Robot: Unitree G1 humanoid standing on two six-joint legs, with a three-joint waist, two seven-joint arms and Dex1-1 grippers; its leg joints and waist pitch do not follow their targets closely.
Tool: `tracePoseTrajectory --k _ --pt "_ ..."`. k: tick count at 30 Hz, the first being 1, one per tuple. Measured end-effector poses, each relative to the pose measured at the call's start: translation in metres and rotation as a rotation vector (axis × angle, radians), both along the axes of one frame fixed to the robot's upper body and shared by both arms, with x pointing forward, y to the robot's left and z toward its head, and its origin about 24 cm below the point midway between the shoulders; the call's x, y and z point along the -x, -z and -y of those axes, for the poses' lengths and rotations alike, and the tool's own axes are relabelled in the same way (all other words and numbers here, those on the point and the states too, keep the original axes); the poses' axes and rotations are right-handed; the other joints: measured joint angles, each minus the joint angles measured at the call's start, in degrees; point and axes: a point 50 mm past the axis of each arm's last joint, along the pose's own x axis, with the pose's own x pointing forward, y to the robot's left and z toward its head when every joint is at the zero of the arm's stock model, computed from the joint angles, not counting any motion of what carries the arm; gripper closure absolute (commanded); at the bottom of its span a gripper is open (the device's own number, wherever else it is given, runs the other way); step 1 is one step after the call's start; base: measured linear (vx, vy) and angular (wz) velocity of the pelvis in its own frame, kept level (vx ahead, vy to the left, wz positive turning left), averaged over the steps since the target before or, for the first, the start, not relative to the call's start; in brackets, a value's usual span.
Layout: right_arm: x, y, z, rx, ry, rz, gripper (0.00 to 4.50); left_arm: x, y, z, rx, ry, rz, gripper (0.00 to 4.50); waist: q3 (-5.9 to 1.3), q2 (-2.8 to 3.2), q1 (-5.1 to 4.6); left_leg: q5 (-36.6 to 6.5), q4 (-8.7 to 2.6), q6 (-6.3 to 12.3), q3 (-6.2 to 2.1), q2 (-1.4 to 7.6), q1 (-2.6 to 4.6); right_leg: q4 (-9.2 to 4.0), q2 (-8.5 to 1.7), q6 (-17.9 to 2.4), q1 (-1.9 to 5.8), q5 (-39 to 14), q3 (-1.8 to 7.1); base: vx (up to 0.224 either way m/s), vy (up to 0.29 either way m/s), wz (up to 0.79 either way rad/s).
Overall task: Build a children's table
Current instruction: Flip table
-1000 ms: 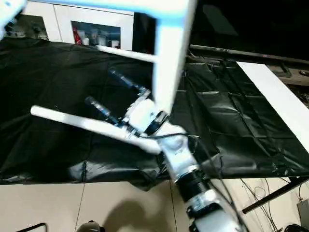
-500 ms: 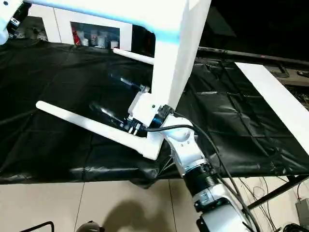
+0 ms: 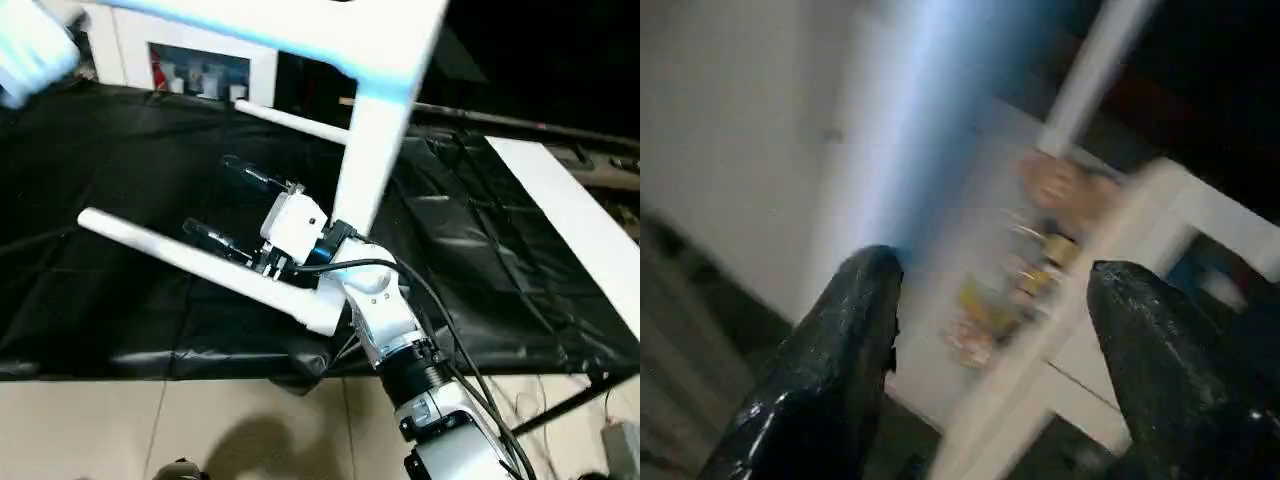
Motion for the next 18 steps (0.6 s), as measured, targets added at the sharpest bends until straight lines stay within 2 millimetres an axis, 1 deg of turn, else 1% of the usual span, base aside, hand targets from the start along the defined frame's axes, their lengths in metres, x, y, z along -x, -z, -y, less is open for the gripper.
tracePoseTrajectory --k 1,2,4,5,7,9,11,12,13,15,16,18 --pt "0.001 -0.001 -0.001 -0.002 -0.004 0.002 0.62 -0.002 0.01 0.002 -0.017 0.003 -0.015 1.13 0.15 -0.31 -0.14 0.0 0.0 -0.01 -0.01 0.02 -0.1 0.01 0.02 0.0 -0.08 0.0 -0.01 0.0 0.0 0.0" --pt "0.001 -0.001 -0.002 -0.002 -0.006 0.0 0.62 -0.003 0.014 0.004 -0.029 0.013 -0.006 1.13 0.34 -0.63 -0.25 0.0 0.01 -0.02 -0.02 0.06 -0.12 0.02 0.07 0.0 -0.11 0.1 -0.04 0.0 0.0 0.0" --pt "0.001 0.001 -0.002 0.004 -0.007 -0.01 0.62 -0.002 0.013 0.008 -0.049 0.036 0.03 1.13 0.5 -1.12 -0.57 0.0 0.06 -0.07 -0.1 0.12 -0.17 0.0 0.11 -0.4 -0.16 0.3 -0.15 0.0 0.0 0.0" --pt "0.001 0.001 -0.002 0.004 -0.006 -0.012 0.62 -0.002 0.012 0.009 -0.053 0.044 0.047 1.13 0.48 -1.15 -0.63 0.0 0.08 -0.07 -0.11 0.12 -0.17 0.0 0.11 -0.4 -0.16 0.3 -0.14 0.0 0.0 0.0" --pt "0.002 0.004 -0.003 0.006 -0.007 -0.024 0.62 0.0 0.0 0.016 -0.071 0.089 0.131 1.13 0.49 -1.16 -0.67 0.0 0.09 -0.07 -0.1 0.11 -0.18 -0.04 0.11 -0.4 -0.16 0.3 -0.13 0.0 0.0 0.0" --pt "0.004 0.007 -0.004 0.008 -0.014 -0.035 0.62 0.002 -0.009 0.021 -0.074 0.124 0.178 1.13 0.5 -1.14 -0.66 0.0 0.09 -0.07 -0.09 0.1 -0.15 -0.02 0.1 -0.4 -0.15 0.2 -0.09 0.0 0.0 0.0" --pt "0.005 0.01 -0.005 0.017 -0.015 -0.048 0.62 0.001 -0.008 0.026 -0.029 0.154 0.164 1.13 0.55 -1.01 -0.62 0.0 0.11 -0.08 -0.09 0.09 -0.12 0.01 0.1 -0.4 -0.14 0.1 -0.08 0.0 0.0 0.0" --pt "0.006 0.011 -0.006 0.025 -0.015 -0.064 0.62 -0.001 -0.003 0.026 0.007 0.16 0.114 1.13 0.55 -0.98 -0.64 0.0 0.1 -0.09 -0.08 0.09 -0.12 -0.01 0.1 -0.4 -0.14 0.1 -0.07 0.0 0.0 0.0" --pt "0.007 0.012 -0.006 0.039 -0.02 -0.083 0.62 -0.003 0.012 0.023 0.053 0.153 0.026 1.13 0.55 -0.81 -0.72 0.1 0.1 -0.11 -0.04 0.05 0.01 0.03 0.1 -0.4 -0.09 0.0 0.04 0.0 0.0 0.0" --pt "0.008 0.014 -0.006 0.061 -0.026 -0.112 0.62 -0.007 0.04 0.016 0.099 0.121 -0.119 1.13 0.65 -0.71 -1.01 0.1 0.07 -0.12 -0.06 0.07 -0.04 0.04 0.12 -0.4 -0.14 0.0 0.01 0.0 0.0 0.0" --pt "0.011 0.017 -0.003 0.083 -0.028 -0.141 0.62 -0.007 0.062 0.011 0.145 0.102 -0.226 1.13 0.67 -0.65 -1.19 0.1 0.07 -0.13 -0.06 0.07 0.03 0.04 0.12 -0.4 -0.09 0.0 0.03 0.0 0.0 0.0" --pt "0.012 0.024 0.0 0.112 -0.027 -0.186 0.62 -0.006 0.089 0.004 0.188 0.069 -0.35 1.13 0.72 -0.7 -1.43 0.1 0.07 -0.18 -0.11 0.1 -0.08 0.03 0.16 -0.4 -0.15 0.0 -0.04 0.0 0.0 0.0"
